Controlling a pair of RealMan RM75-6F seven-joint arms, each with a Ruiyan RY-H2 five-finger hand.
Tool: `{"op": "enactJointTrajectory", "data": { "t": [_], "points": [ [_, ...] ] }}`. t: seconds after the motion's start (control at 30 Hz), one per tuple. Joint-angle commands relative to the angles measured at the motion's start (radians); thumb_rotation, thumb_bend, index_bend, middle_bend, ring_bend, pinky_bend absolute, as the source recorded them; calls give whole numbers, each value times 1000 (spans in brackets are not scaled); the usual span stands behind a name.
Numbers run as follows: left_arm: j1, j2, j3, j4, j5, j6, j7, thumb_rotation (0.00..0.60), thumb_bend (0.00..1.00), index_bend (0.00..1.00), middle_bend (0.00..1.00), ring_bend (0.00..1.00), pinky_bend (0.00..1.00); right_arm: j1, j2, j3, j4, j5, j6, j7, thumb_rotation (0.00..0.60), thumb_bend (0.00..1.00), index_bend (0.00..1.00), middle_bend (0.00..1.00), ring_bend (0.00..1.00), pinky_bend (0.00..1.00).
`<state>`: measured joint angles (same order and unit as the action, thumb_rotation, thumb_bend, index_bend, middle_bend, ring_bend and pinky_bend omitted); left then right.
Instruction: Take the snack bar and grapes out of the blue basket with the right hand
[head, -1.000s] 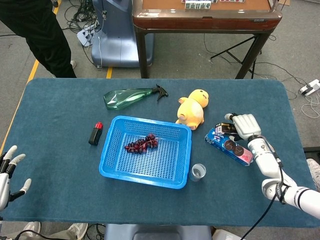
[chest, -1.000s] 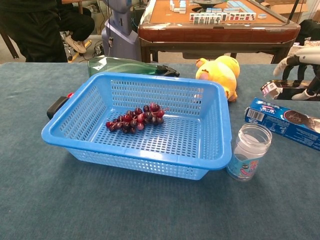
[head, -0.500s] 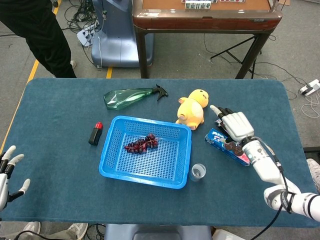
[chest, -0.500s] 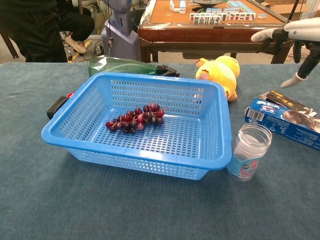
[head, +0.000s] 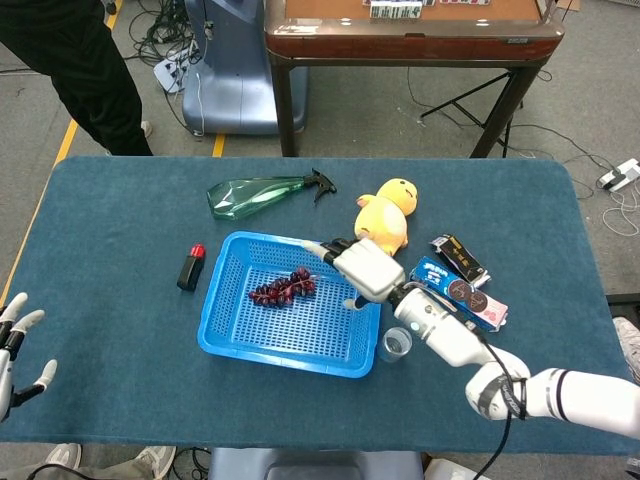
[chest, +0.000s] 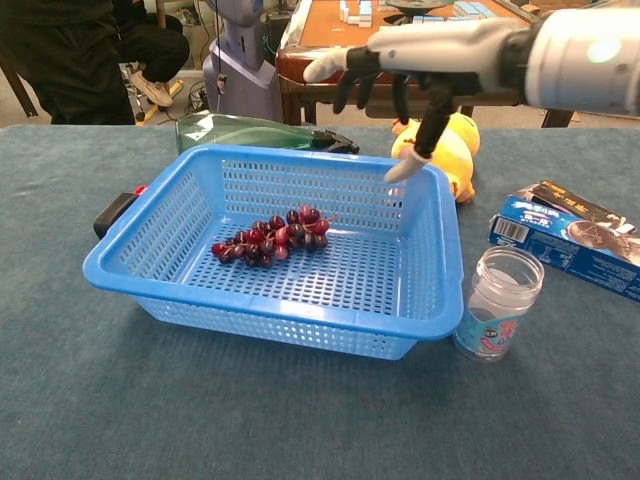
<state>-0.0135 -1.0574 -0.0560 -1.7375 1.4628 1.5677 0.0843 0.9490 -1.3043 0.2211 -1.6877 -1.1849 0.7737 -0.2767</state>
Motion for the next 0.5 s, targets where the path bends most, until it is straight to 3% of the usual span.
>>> {"op": "enactJointTrajectory", "data": {
  "t": [0.03, 0.23, 0.5],
  "points": [
    [1, -1, 0, 4, -4, -1, -3, 600, 327, 230, 49, 51, 80, 93, -106, 19, 73, 107, -69, -82, 600, 0, 68, 224, 224, 414],
    [6, 0, 1, 12, -10, -2, -11, 600, 327, 230, 49, 51, 80, 206, -252, 14, 192, 247, -100, -186, 600, 0, 70, 224, 224, 414],
    [14, -1, 2, 29, -16, 1, -29, 600, 327, 230, 48, 51, 80, 301, -368, -32, 319, 418, -96, -313, 600, 0, 70, 224, 224, 414]
  ]
}}
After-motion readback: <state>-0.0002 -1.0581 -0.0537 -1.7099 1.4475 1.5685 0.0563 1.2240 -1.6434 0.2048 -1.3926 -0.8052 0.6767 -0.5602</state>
